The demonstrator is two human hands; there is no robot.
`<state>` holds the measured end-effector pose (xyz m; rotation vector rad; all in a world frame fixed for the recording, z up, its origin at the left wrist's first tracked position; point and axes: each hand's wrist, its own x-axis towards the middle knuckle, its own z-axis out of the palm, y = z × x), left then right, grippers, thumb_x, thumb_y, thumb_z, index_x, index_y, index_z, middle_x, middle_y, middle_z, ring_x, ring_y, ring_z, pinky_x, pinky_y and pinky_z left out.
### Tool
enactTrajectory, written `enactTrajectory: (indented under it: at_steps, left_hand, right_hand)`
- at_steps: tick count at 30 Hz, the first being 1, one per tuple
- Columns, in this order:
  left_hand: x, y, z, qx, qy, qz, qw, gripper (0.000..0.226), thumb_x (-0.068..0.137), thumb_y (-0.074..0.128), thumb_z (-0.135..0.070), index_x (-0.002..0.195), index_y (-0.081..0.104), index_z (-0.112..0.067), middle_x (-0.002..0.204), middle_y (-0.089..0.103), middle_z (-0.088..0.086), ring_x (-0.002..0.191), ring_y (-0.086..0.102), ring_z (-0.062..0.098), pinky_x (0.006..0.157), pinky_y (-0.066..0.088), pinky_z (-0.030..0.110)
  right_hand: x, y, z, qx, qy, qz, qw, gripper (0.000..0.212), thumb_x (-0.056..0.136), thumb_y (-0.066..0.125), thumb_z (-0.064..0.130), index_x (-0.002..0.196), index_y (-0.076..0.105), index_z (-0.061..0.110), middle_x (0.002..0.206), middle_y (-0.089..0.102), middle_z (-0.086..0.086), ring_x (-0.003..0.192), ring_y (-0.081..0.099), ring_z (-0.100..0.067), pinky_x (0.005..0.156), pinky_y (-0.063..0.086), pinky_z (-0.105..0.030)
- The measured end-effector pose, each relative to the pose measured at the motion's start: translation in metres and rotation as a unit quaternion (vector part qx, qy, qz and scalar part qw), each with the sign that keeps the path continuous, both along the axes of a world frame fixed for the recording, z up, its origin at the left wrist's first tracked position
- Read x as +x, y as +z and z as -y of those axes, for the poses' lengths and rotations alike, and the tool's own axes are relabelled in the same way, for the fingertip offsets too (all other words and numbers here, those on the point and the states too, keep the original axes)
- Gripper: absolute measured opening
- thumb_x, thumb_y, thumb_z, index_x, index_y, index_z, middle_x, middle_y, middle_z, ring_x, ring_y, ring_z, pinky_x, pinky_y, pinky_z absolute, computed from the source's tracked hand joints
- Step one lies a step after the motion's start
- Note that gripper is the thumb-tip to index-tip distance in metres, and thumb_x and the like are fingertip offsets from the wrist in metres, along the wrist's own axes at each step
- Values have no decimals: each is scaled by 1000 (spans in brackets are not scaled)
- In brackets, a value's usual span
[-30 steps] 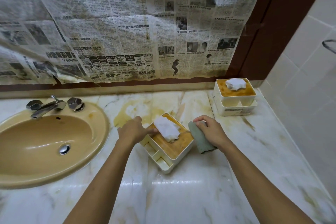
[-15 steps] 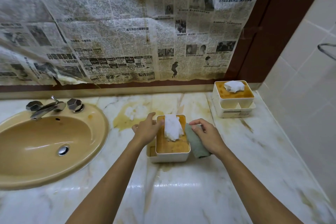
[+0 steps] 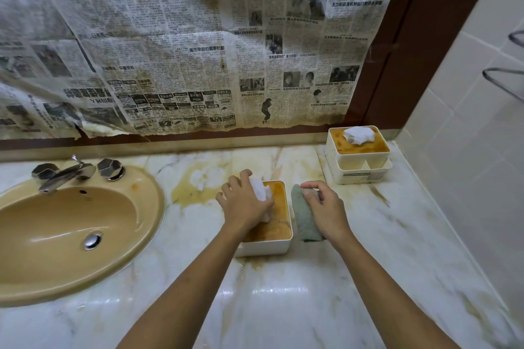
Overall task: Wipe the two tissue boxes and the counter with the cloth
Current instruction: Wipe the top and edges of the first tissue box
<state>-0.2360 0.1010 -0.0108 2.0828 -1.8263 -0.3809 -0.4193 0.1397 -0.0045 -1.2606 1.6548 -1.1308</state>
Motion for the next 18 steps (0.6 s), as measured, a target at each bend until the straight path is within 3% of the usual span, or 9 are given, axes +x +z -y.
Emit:
enactTrajectory:
  at_steps: [4,7,10,13,16,18]
  left_hand:
    - [16,4,4,24,-4,-53,998,66,80,66,-47,135,36,-27,134,44,6,125,42,31,102,32,45]
    - [14,5,-2,-35,-29,-40,998,61,80,66,-53,130,42,-28,131,41,3,124,41,29,99,33,43]
    - [4,4,-10,-35,-61,4,998,78,71,65,-69,135,39,-32,135,38,1,125,39,27,100,35,43]
    - [2,2,-12,18,-29,-23,999,95,68,70,-62,145,23,-33,140,36,5,128,41,31,101,36,46]
    - [10,2,-10,41,-8,-52,998,90,76,68,-56,148,19,-32,139,41,7,127,44,34,99,35,50]
    - [17,5,-8,48,1,-81,996,83,80,67,-48,148,22,-30,137,47,7,127,45,34,100,33,49]
  right_hand:
    - [6,-3,0,11,11,-21,1000,13,100,55,26,108,65,24,97,63,16,88,60,-3,66,47,-19]
    - [12,-3,3,15,9,-29,999,14,101,54,27,111,64,25,97,63,12,87,60,-7,64,48,-20]
    - [15,0,8,7,-16,-29,999,16,101,54,27,113,64,24,101,62,10,88,57,-5,62,45,-17]
    - [20,1,12,10,-18,-25,999,18,102,53,28,115,63,22,107,61,8,94,56,-7,62,43,-14]
    - [26,-3,13,28,4,13,1000,16,101,54,29,112,64,24,108,62,8,103,60,-15,72,51,-24]
    - [28,-11,10,28,41,-11,999,18,101,54,28,116,63,25,115,59,5,109,58,-17,83,51,-28]
